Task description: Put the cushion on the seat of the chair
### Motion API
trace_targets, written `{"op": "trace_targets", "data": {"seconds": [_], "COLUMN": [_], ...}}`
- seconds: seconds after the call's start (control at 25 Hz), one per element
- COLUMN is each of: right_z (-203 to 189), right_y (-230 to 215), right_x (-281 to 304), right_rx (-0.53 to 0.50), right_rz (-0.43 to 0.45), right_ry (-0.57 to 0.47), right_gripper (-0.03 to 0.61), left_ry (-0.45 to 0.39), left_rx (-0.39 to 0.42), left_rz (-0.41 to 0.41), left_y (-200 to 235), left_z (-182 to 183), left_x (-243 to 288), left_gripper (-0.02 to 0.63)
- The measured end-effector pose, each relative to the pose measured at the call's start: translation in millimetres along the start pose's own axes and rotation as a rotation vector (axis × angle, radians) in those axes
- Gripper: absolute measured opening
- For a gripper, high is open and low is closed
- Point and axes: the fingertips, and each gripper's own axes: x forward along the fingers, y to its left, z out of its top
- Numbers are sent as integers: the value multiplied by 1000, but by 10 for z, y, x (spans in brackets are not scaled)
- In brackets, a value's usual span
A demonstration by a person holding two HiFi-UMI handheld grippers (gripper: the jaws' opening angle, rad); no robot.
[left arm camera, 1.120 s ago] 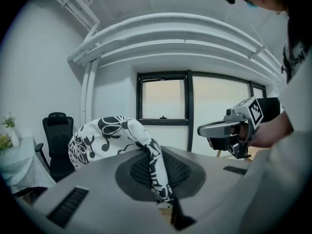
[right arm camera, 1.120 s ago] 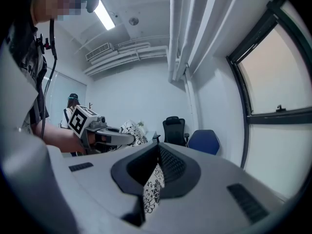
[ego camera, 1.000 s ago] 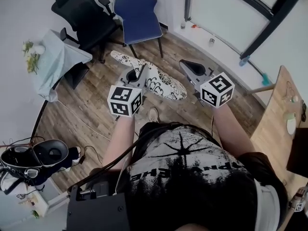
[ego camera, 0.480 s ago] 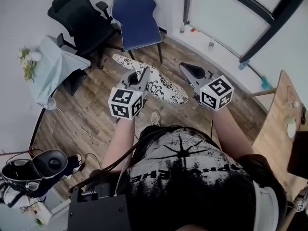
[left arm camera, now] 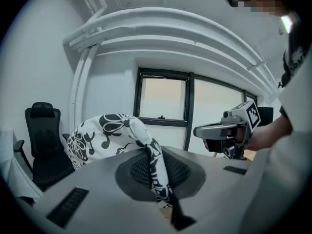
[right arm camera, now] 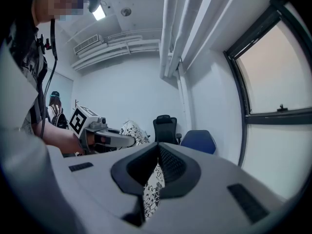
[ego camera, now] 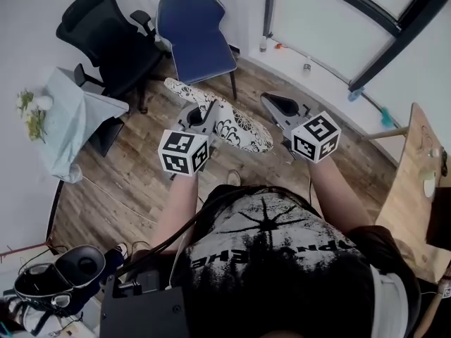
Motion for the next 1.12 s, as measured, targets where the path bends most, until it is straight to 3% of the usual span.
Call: {"op": "trace_targets", "data": {"seconds": [0.48,1.12], "right_z": [48,36], "right_y": [-13,-141], "right_x": [932,1501], "right_rx": [-20,-49], "right_rz": [-75,-97], "right_ry": [4,62], "right_gripper": [18,18], "left_ry": [16,-13], "left_rx": [-40,-81], "left_rz": [-81,-111], "left_y": [995,1514], "left_z": [-32,-17], "left_x": [152,327], "left_gripper": [21,21]}}
